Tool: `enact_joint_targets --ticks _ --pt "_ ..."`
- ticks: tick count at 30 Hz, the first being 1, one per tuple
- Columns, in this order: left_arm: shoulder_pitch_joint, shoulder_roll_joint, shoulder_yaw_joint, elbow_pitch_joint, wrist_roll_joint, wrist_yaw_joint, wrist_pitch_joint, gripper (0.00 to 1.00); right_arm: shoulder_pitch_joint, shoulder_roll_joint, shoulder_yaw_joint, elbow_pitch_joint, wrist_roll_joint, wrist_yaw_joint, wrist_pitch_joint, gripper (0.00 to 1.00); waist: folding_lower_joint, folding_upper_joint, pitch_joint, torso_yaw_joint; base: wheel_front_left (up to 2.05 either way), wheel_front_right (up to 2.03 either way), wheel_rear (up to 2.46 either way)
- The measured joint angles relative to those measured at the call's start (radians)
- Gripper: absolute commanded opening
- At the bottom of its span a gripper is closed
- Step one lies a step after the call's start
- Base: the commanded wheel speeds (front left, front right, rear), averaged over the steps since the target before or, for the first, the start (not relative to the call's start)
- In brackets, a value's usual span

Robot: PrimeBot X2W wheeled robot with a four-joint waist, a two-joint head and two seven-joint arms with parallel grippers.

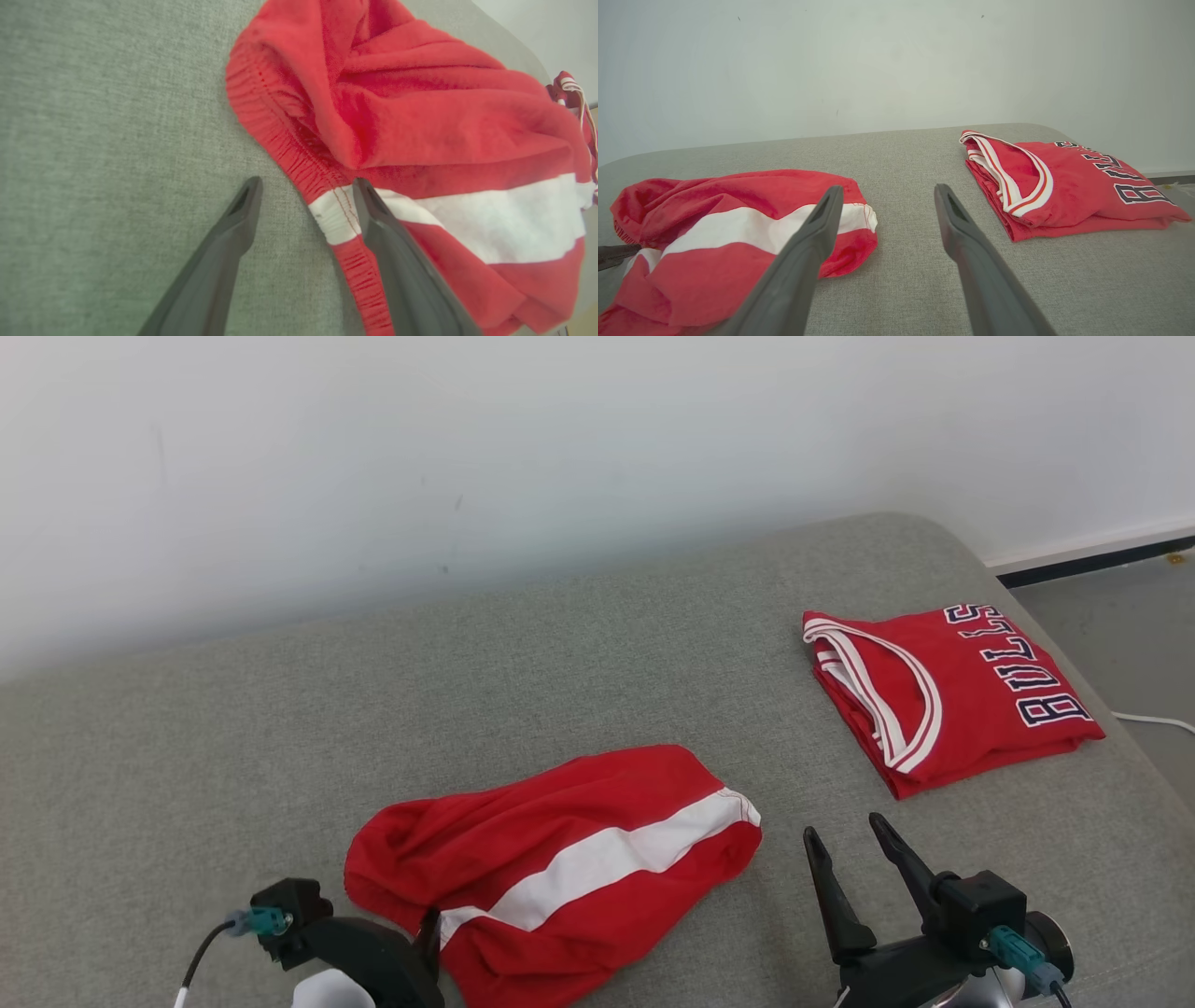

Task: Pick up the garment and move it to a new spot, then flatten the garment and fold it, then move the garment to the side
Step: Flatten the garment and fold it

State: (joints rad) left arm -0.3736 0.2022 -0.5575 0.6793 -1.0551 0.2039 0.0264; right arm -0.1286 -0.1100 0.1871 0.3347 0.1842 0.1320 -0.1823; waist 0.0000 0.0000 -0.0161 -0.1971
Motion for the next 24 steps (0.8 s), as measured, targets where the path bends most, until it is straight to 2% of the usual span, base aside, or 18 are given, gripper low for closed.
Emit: enact_joint_targets --ticks 9,10,11,12,13,17,24 --pt "-0.05 -0.022 -0.046 0.058 0.012 -0.002 0.068 1.0 -0.015 -0.002 0.01 -0.002 0.0 0.0 0.0 1.0 0.0 0.0 0.01 -0.013 0.0 0.0 0.0" --pt "-0.052 -0.024 -0.053 0.064 0.016 -0.001 0.075 0.96 -0.015 -0.002 0.01 -0.002 0.0 0.0 0.0 1.0 0.0 0.0 0.011 -0.016 0.0 0.0 0.0" --pt "-0.054 -0.025 -0.058 0.07 0.017 0.0 0.084 0.53 -0.015 -0.003 0.01 -0.002 0.0 0.0 0.0 1.0 0.0 0.0 0.012 -0.018 0.0 0.0 0.0" --pt "-0.055 -0.026 -0.061 0.074 0.018 0.002 0.087 0.23 -0.015 -0.003 0.009 -0.002 0.0 0.0 0.0 1.0 0.0 0.0 0.013 -0.02 0.0 0.0 0.0" --pt "-0.057 -0.025 -0.064 0.08 0.023 0.007 0.085 0.0 -0.015 -0.003 0.009 -0.002 0.0 0.0 0.0 1.0 0.0 0.0 0.014 -0.022 0.0 0.0 0.0" --pt "-0.061 -0.014 -0.062 0.092 0.059 0.022 0.001 0.0 -0.016 -0.002 0.007 -0.001 0.0 0.0 -0.002 1.0 0.0 0.0 0.018 -0.028 0.0 0.0 0.0" --pt "-0.138 0.022 -0.058 0.092 0.134 0.009 -0.174 0.0 -0.016 0.001 0.003 0.001 0.0 0.0 -0.003 1.0 0.0001 0.0001 0.022 -0.026 0.0 0.0 0.0"
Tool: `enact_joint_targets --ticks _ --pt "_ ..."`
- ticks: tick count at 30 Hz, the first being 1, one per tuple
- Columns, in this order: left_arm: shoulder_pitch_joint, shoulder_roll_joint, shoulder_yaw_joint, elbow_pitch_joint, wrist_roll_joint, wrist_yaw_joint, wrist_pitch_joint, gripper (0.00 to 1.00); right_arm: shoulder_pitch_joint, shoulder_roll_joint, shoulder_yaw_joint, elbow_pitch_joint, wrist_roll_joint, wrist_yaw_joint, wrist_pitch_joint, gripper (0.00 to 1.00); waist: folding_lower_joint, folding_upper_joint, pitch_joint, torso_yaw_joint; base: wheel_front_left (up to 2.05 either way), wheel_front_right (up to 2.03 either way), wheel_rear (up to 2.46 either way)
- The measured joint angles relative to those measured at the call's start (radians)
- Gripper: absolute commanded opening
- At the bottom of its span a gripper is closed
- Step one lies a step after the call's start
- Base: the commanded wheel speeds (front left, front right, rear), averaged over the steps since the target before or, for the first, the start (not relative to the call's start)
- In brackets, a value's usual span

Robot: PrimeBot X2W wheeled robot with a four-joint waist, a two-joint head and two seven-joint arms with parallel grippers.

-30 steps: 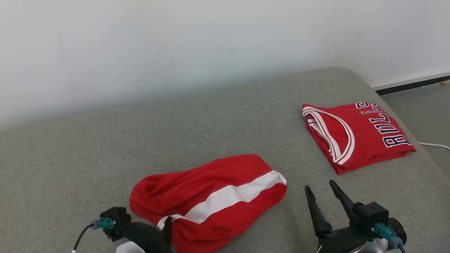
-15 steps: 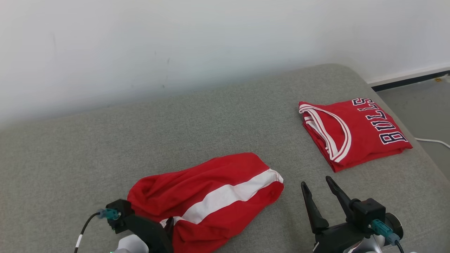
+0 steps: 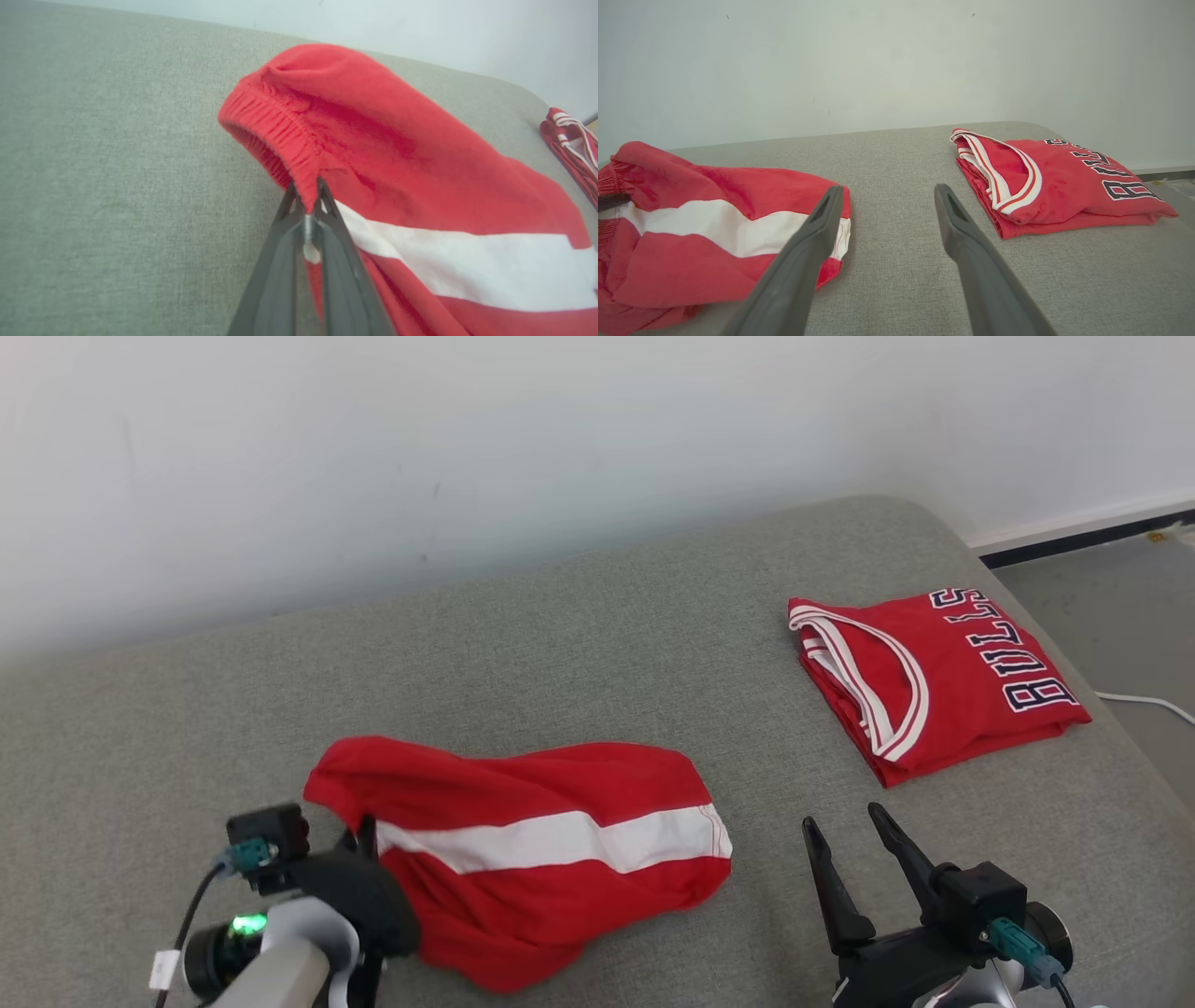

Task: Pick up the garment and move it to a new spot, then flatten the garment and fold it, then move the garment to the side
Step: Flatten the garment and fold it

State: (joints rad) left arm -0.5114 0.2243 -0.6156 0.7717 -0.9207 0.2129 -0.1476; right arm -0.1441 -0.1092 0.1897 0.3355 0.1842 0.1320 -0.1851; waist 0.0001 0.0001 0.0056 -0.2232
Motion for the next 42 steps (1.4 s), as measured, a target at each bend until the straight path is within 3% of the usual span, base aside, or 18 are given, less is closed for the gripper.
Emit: enact_joint_targets --ticks 7,12,17,21,26,28,29,30,37,42 --pt "-0.058 -0.003 0.033 -0.028 0.015 -0.032 -0.09 0.0 0.0 0.003 -0.001 0.005 -0.001 0.0 -0.002 1.0 0.0 0.0 -0.005 0.011 0.0 0.0 0.0" --pt "0.024 -0.006 0.048 -0.078 -0.07 -0.082 0.003 0.0 0.01 0.003 -0.008 0.006 -0.001 0.0 -0.001 1.0 0.0 0.0 -0.017 0.023 0.0 0.0 0.0" --pt "0.161 0.046 0.062 -0.237 -0.144 -0.095 0.104 0.0 0.029 0.0 -0.02 0.0 -0.004 0.0 0.002 1.0 -0.0001 0.0 -0.03 0.045 0.0 0.0 0.0" --pt "0.29 0.101 0.069 -0.419 -0.205 -0.066 0.188 0.0 0.04 -0.001 -0.024 -0.005 -0.007 0.0 0.009 1.0 -0.0001 0.0 -0.039 0.066 0.0 0.0 0.0" --pt "0.368 0.215 0.03 -0.535 -0.121 0.026 0.214 0.0 0.041 0.003 -0.016 -0.012 -0.008 0.0 0.01 1.0 -0.0002 0.0 -0.045 0.091 0.0 0.0 0.0" --pt "0.374 0.22 0.031 -0.544 -0.098 0.053 0.182 0.0 0.041 0.006 -0.013 -0.012 -0.008 0.0 0.012 1.0 -0.0002 -0.0001 -0.046 0.098 0.0 0.0 0.0" --pt "0.373 0.22 0.026 -0.544 -0.078 0.056 0.17 0.59 0.041 0.006 -0.012 -0.012 -0.008 0.0 0.012 1.0 -0.0002 -0.0001 -0.047 0.1 0.0 0.0 0.0" --pt "0.371 0.219 0.016 -0.542 -0.058 0.06 0.16 1.0 0.041 0.006 -0.012 -0.011 -0.008 0.0 0.012 1.0 -0.0002 -0.0001 -0.047 0.101 0.0 0.0 0.0" --pt "0.352 0.193 0.02 -0.498 0.008 0.049 0.001 1.0 0.036 0.003 -0.021 -0.009 -0.005 0.0 0.009 1.0 -0.0002 -0.0001 -0.05 0.096 0.0 0.0 0.0" --pt "0.362 0.169 0.106 -0.504 0.057 0.05 -0.108 1.0 0.037 -0.004 -0.05 -0.012 -0.006 0.0 0.008 1.0 -0.0002 0.0 -0.058 0.098 0.0 0.0 0.0"
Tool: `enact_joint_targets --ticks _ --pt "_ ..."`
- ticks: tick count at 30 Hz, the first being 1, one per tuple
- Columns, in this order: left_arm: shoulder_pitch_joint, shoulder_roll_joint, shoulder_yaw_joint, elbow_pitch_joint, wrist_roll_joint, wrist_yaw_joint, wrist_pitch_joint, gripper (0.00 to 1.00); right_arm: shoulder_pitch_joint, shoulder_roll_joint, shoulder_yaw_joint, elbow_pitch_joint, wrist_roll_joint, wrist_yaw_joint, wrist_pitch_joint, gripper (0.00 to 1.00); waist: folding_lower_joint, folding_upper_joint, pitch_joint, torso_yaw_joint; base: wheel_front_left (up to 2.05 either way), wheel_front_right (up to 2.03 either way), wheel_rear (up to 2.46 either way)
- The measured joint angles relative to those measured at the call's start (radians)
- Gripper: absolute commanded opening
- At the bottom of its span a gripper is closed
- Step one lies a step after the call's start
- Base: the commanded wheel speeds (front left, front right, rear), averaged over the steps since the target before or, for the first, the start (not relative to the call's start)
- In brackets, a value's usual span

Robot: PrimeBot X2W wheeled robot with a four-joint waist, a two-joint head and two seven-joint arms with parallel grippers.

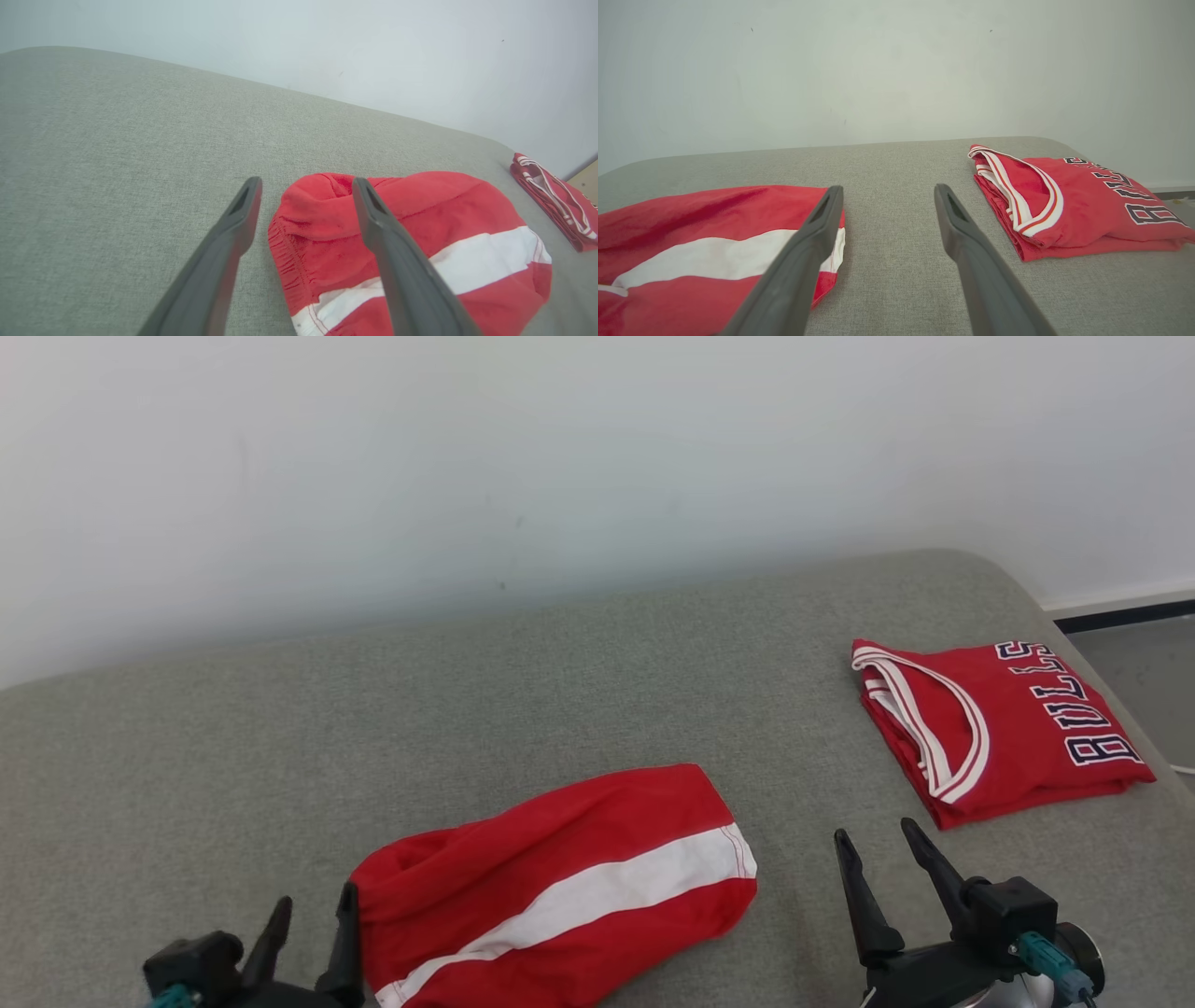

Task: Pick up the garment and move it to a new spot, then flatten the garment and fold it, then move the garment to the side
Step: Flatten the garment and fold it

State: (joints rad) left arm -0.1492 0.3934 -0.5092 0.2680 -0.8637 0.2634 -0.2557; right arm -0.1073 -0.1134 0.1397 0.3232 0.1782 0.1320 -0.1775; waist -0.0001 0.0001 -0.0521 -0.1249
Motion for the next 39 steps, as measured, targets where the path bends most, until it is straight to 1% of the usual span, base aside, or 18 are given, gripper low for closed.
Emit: enact_joint_targets --ticks 2,4,6,11,15,18,21,28,34,39 --pt "0.021 -0.015 0.055 -0.038 0.047 0.001 -0.004 1.0 0.005 0.0 -0.011 -0.004 -0.003 0.0 0.001 1.0 0.0 0.0 -0.004 0.005 0.0 0.0 0.0" --pt "0.044 -0.037 0.137 -0.1 0.131 0.001 -0.006 1.0 0.006 0.0 -0.019 -0.008 -0.005 0.0 0.001 1.0 0.0 0.0 -0.009 0.013 0.0 0.0 0.0" --pt "0.082 -0.074 0.21 -0.151 0.205 -0.01 -0.007 1.0 0.007 0.0 -0.026 -0.012 -0.01 0.0 0.002 1.0 0.0 0.0 -0.013 0.02 0.0 0.0 0.0" --pt "0.167 -0.16 0.353 -0.235 0.354 -0.075 -0.007 1.0 0.008 -0.003 -0.031 -0.011 -0.013 0.0 -0.008 1.0 0.0 -0.0001 -0.028 0.04 0.0 0.0 0.0" --pt "0.206 -0.214 0.421 -0.246 0.452 -0.138 -0.007 1.0 0.008 -0.015 -0.023 0.006 -0.007 0.0 -0.025 1.0 0.0 0.0 -0.042 0.056 0.0 0.0 0.0" --pt "0.223 -0.236 0.455 -0.223 0.514 -0.17 -0.007 1.0 0.009 -0.026 -0.007 0.022 0.003 0.0 -0.037 1.0 0.0 -0.0001 -0.054 0.068 0.0 0.0 0.0" --pt "0.239 -0.252 0.479 -0.194 0.562 -0.187 -0.007 1.0 0.01 -0.041 0.008 0.047 0.016 0.0 -0.049 1.0 0.0001 -0.0001 -0.066 0.08 0.0 0.0 0.0" --pt "0.263 -0.264 0.501 -0.11 0.627 -0.238 -0.007 1.0 0.025 -0.062 0.032 0.098 0.033 0.0 -0.062 1.0 0.0 0.0 -0.088 0.108 0.0 0.0 0.0" --pt "0.275 -0.285 0.51 -0.074 0.646 -0.255 -0.007 1.0 0.026 -0.067 0.046 0.132 0.035 0.0 -0.07 1.0 0.0 -0.0001 -0.102 0.122 0.0 0.0 0.0" --pt "0.275 -0.297 0.515 -0.066 0.653 -0.263 -0.007 1.0 0.024 -0.062 0.055 0.142 0.042 0.0 -0.075 1.0 0.0 0.0 -0.106 0.12 0.0 0.0 0.0"
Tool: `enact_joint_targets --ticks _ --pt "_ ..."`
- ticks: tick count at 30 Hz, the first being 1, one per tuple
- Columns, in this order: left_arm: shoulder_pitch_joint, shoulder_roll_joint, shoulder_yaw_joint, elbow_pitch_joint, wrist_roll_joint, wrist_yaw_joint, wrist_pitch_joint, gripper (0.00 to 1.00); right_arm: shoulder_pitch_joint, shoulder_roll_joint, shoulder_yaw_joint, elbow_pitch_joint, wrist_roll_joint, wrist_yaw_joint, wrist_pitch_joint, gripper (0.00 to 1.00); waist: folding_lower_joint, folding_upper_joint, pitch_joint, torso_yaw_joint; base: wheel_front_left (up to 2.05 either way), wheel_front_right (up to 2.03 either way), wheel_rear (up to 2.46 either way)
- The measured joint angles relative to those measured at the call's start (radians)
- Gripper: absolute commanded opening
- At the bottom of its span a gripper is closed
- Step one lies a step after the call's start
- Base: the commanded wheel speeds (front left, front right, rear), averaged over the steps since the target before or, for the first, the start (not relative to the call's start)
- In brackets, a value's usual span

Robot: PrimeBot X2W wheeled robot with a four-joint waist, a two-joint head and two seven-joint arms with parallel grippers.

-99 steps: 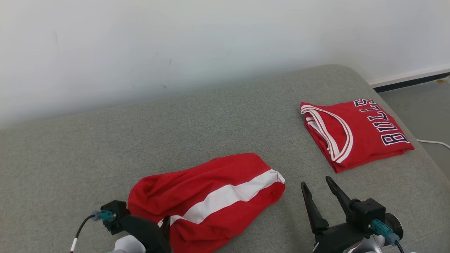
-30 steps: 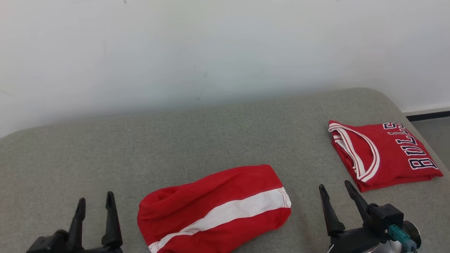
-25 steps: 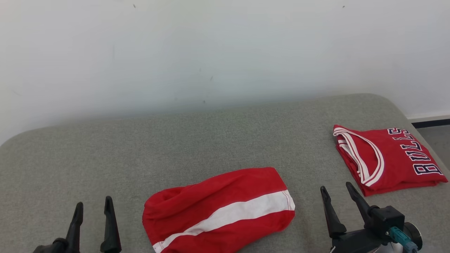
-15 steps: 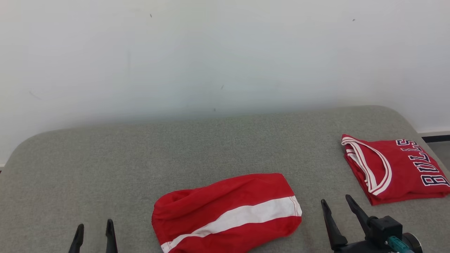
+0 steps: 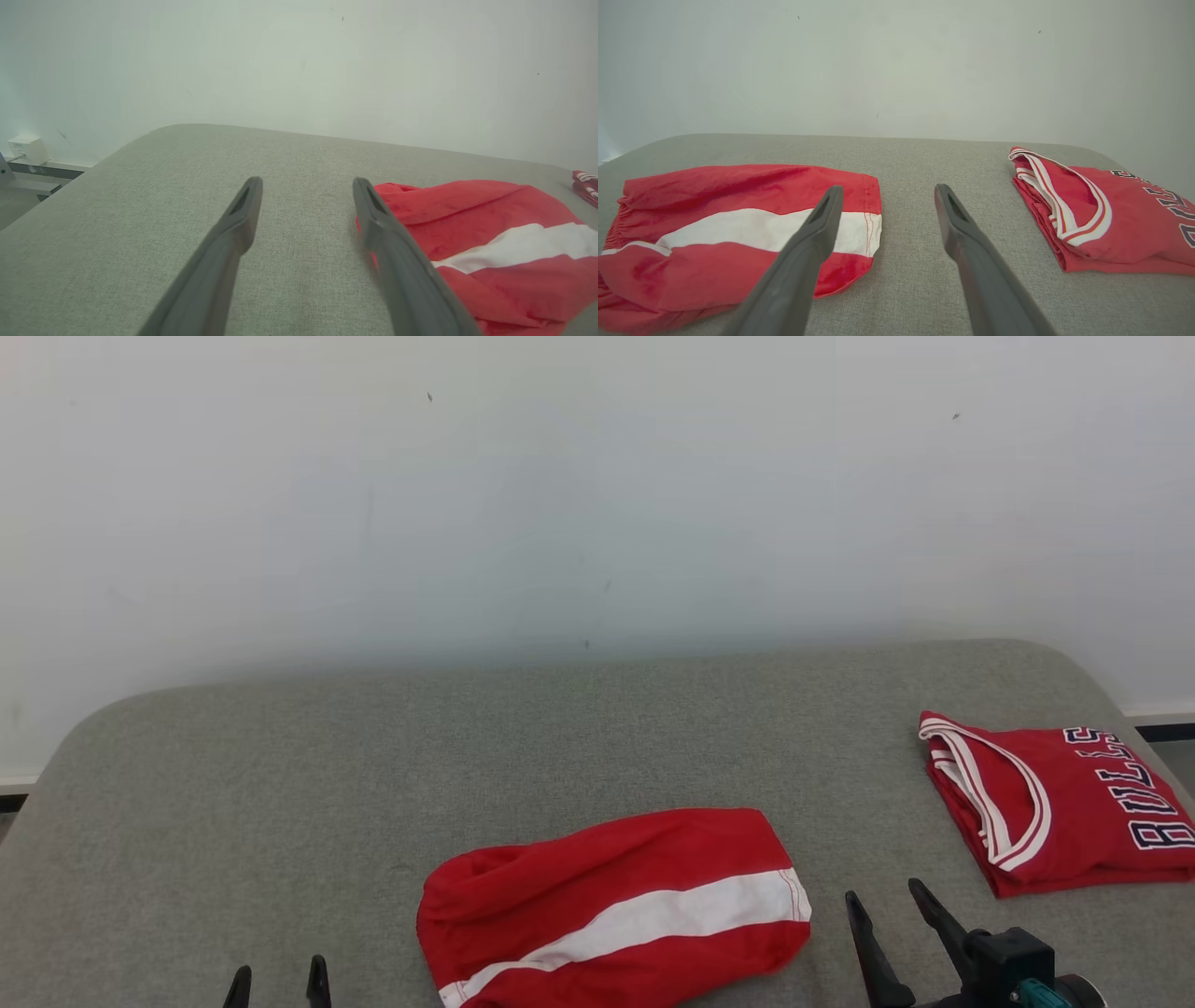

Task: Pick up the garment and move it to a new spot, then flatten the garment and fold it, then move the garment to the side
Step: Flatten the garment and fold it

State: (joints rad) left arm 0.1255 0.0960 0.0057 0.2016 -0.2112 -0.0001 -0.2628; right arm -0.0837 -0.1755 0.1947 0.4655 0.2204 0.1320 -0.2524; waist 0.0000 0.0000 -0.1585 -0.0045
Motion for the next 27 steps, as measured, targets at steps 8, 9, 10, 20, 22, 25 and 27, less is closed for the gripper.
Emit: enact_joint_targets --ticks 8,9,10,20,22,25,27 --pt "-0.001 -0.014 0.002 -0.001 0.011 -0.009 0.0 1.0 0.0 0.013 0.003 -0.001 0.001 0.0 -0.005 1.0 0.0 0.0 0.003 -0.005 0.0 0.0 0.0" --pt "-0.001 -0.016 0.002 -0.001 0.016 -0.009 0.0 1.0 0.0 0.013 0.002 -0.001 0.001 0.0 -0.005 1.0 0.0 0.0 0.005 -0.005 0.0 0.0 0.0" --pt "-0.001 -0.018 0.001 -0.001 0.017 -0.009 0.0 1.0 0.0 0.013 0.003 -0.001 0.001 0.0 -0.005 1.0 0.0 0.0 0.005 -0.005 0.0 0.0 0.0" --pt "-0.013 -0.031 -0.063 0.048 0.014 -0.03 0.006 1.0 -0.042 0.013 0.02 0.011 0.023 0.0 0.022 1.0 0.0 0.0 0.022 -0.001 0.0 0.0 0.0" --pt "-0.034 -0.035 -0.088 0.07 -0.009 -0.044 0.026 1.0 -0.068 0.007 0.041 0.031 0.039 0.0 0.066 1.0 0.0001 0.0 0.029 0.0 0.0 0.0 0.0" --pt "-0.057 -0.038 -0.111 0.102 -0.017 -0.051 0.05 1.0 -0.1 0.003 0.057 0.056 0.058 0.0 0.126 1.0 0.0 0.0 0.039 0.0 0.0 0.0 0.0" --pt "-0.083 -0.04 -0.134 0.136 -0.023 -0.053 0.076 1.0 -0.137 -0.002 0.079 0.079 0.08 0.0 0.172 1.0 0.0 0.0 0.049 0.001 0.0 0.0 0.0"
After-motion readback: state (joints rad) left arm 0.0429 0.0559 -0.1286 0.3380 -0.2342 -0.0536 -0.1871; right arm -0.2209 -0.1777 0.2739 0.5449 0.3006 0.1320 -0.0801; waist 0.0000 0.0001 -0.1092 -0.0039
